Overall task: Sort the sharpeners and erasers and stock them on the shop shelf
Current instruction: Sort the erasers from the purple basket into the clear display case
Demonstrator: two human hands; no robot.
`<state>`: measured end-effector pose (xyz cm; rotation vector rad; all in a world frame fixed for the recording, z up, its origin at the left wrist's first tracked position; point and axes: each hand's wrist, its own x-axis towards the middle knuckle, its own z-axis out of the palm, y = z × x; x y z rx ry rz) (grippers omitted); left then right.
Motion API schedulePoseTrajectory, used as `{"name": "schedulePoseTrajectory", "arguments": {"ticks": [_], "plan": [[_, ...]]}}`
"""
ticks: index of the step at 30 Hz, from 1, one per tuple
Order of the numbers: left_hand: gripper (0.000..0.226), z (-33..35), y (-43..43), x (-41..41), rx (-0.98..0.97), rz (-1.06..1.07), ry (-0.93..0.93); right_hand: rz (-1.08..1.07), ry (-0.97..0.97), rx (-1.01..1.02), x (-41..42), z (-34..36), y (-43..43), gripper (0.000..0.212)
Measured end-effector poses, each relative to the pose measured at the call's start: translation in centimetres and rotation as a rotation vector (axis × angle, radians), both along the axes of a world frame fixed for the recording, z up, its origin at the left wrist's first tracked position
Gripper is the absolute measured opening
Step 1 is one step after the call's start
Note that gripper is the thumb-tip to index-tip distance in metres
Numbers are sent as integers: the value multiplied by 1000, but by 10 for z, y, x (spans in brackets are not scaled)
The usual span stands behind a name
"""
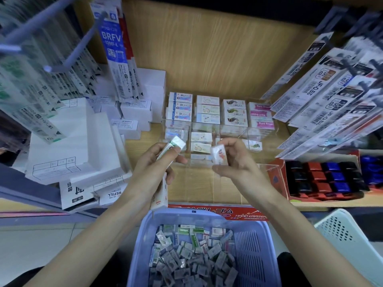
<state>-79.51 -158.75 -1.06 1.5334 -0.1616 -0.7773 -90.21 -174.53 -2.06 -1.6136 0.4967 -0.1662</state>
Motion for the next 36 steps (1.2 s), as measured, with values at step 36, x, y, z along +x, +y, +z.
{"name": "schedulePoseTrajectory", "arguments": {"ticks": [36], "plan": [[27,-17,-17,-20,62,-65,78,-264,32,-643,-42,-4,14,41]]}}
